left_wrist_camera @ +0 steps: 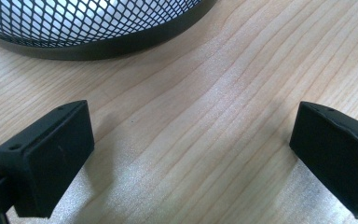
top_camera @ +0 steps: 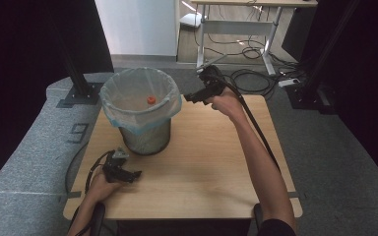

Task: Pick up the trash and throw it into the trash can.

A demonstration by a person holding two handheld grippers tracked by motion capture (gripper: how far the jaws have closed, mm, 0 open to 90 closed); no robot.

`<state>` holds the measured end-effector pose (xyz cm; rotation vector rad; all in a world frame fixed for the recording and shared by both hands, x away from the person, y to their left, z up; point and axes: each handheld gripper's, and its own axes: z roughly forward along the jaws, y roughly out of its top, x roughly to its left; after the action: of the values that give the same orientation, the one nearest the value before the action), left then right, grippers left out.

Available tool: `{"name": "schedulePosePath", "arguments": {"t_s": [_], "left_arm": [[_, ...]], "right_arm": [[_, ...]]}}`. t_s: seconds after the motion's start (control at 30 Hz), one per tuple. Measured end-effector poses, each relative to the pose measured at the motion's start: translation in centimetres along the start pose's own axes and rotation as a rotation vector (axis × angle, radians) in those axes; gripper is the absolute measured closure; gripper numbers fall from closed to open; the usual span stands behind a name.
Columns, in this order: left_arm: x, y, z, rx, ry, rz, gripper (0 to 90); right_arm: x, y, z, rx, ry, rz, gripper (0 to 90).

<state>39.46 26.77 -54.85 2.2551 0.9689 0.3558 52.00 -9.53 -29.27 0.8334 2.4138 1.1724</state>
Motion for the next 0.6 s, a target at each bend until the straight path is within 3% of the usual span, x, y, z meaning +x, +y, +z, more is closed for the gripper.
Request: {"name": "schedulePosePath", "arguments": {"t_s": [0.2,0.33,0.6], "left_arm": [[0.0,0.0,0.0,0.000,0.000,-0.001,0.0],[0.0,0.0,0.0,-0.001,0.000,-0.002,0.0],[0.0,0.0,0.0,-0.002,0.003,-0.003,0.0]], "right_arm": [[-0.7,-1.4,-0.9,-0.016,-0.009,0.020,0.0],[-0.9,-2.2,-1.2,0.036,-0.048,0.006,0.0],[-1.7,-4.9,-2.5,0.011,-0.052,0.043,0.0]]}}
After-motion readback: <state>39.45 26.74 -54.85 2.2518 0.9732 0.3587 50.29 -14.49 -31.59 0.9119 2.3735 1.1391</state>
